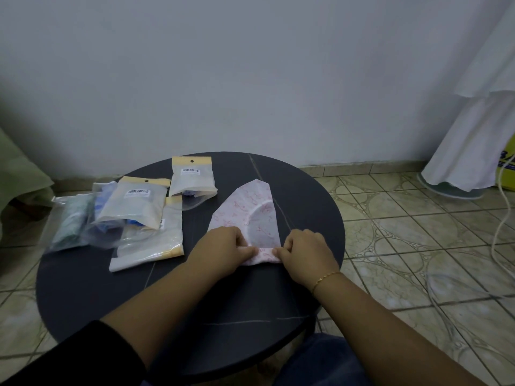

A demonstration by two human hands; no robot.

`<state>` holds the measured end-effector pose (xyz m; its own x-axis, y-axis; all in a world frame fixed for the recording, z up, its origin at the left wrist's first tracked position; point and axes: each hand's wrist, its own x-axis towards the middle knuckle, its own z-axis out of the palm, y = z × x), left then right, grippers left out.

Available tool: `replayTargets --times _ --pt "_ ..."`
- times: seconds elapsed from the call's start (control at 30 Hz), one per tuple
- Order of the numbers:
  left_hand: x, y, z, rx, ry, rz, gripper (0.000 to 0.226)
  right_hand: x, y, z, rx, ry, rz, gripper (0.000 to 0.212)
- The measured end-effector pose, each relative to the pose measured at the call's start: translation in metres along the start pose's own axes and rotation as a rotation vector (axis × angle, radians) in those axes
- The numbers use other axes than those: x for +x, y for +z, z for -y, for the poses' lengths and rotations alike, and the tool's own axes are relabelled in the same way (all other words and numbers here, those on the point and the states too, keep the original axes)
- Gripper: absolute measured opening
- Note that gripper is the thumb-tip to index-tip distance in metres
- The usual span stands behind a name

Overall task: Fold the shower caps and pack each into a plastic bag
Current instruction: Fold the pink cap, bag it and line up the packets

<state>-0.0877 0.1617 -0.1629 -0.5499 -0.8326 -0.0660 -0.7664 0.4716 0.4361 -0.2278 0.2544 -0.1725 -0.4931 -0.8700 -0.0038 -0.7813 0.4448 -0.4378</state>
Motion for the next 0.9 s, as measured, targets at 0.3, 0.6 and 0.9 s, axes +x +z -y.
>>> replayTargets --times 0.3,0.6,0.9 --pt "0.0 -0.007 0.008 0.286 0.552 -0.003 0.027 -0.002 -0.006 0.001 -0.193 -0.371 -0.043 0.027" --pt "0.0 -0.014 0.027 0.204 0.477 0.06 0.04 -0.007 -0.01 -0.009 -0.174 -0.367 0.103 0.036" --pt "-0.009 -0.015 0.022 -0.106 0.292 0.037 0.029 -0.004 -0.004 -0.015 0.254 -0.181 0.089 0.019"
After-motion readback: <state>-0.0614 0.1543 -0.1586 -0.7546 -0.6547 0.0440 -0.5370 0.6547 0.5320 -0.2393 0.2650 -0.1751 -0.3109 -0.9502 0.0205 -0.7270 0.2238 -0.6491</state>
